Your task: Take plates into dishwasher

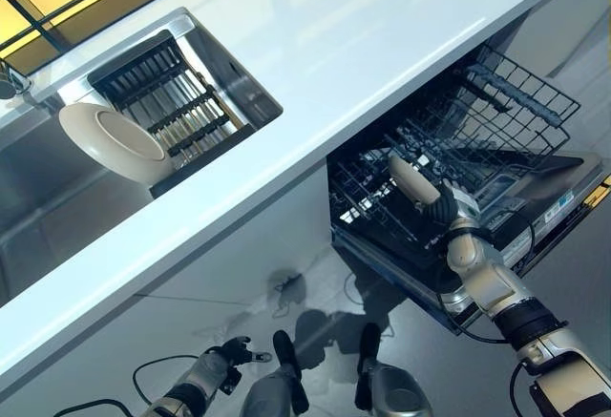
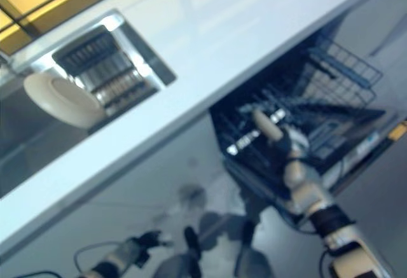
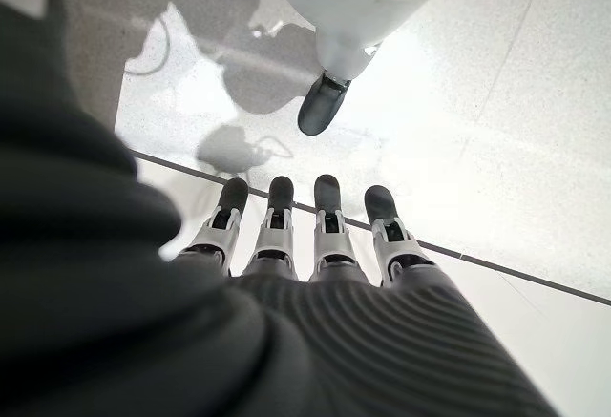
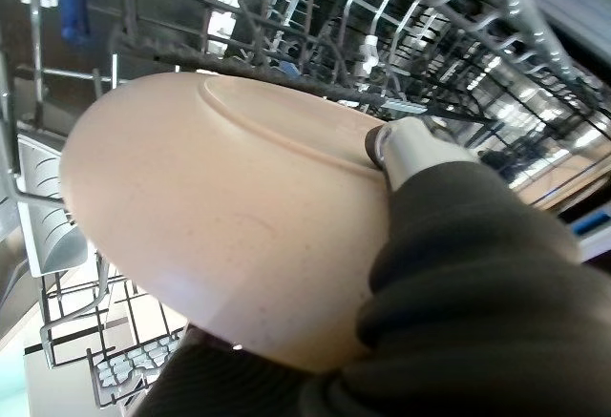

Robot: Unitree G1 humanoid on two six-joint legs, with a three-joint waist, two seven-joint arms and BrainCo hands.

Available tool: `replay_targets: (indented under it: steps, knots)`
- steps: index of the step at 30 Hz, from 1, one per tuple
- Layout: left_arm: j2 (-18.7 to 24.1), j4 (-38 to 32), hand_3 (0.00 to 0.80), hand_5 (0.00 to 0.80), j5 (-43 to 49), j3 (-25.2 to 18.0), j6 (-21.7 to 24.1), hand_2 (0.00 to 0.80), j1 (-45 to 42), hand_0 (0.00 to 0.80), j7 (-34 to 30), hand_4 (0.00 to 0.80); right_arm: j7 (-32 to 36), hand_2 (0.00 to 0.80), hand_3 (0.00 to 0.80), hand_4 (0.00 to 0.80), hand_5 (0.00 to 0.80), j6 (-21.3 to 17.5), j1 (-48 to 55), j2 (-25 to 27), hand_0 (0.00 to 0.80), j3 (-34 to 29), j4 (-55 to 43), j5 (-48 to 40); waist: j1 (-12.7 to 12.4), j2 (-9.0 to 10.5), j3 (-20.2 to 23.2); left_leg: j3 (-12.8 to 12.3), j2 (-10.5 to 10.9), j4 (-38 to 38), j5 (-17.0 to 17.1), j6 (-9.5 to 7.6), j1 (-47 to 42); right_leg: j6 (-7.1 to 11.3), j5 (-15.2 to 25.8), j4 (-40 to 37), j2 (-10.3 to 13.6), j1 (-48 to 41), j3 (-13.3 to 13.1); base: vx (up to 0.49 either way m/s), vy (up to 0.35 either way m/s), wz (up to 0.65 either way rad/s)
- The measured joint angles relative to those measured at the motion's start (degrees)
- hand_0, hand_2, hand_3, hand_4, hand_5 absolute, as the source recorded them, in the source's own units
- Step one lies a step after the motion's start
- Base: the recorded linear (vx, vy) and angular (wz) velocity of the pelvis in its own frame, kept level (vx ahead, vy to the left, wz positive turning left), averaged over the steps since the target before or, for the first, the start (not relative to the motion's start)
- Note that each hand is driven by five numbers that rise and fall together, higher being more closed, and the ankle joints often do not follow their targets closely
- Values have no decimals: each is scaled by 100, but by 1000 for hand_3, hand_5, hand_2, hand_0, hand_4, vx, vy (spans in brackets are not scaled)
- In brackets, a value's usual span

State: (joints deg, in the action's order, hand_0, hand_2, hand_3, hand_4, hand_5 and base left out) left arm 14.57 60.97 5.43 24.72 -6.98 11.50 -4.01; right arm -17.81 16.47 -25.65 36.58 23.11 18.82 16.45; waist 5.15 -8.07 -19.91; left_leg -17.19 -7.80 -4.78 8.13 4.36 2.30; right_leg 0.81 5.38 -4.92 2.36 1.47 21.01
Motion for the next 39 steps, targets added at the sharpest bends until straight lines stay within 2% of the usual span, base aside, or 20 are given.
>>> replay_targets:
  steps: [8, 15, 22, 39]
  knots:
    - [5, -68, 0, 0, 3, 0, -6, 0, 22, 0, -61, 0, 190, 800, 800, 800, 800, 184, -196, -8, 800, 1, 334, 169, -151, 9, -9, 37, -1, -1, 19, 4, 37, -2, -2, 0, -3, 12, 44, 4, 0, 2]
    - [29, -117, 0, 0, 5, -1, -16, 0, 75, 0, -91, 0, 277, 800, 800, 800, 800, 324, -406, 9, 800, -8, 541, 211, -157, 36, -231, 94, 0, -2, 52, 5, 61, -3, -1, 1, -6, -6, 118, 1, -2, 5]
    - [88, -147, 0, 0, 6, -1, -64, 0, 105, 0, -105, 0, 484, 800, 800, 800, 800, 479, -578, 2, 800, -10, 751, 205, -176, 49, -239, 163, 0, -2, 67, 7, 105, -13, -8, 1, -9, -6, 171, 1, -4, 5]
    - [170, -261, 0, 0, 6, 3, -118, 0, 119, 0, -115, 0, 458, 800, 800, 800, 800, 597, -838, -198, 800, -6, 1081, 124, -212, 61, -247, 185, 0, -1, 94, -1, 107, -14, -6, 3, -8, -13, 191, 0, 0, 0]
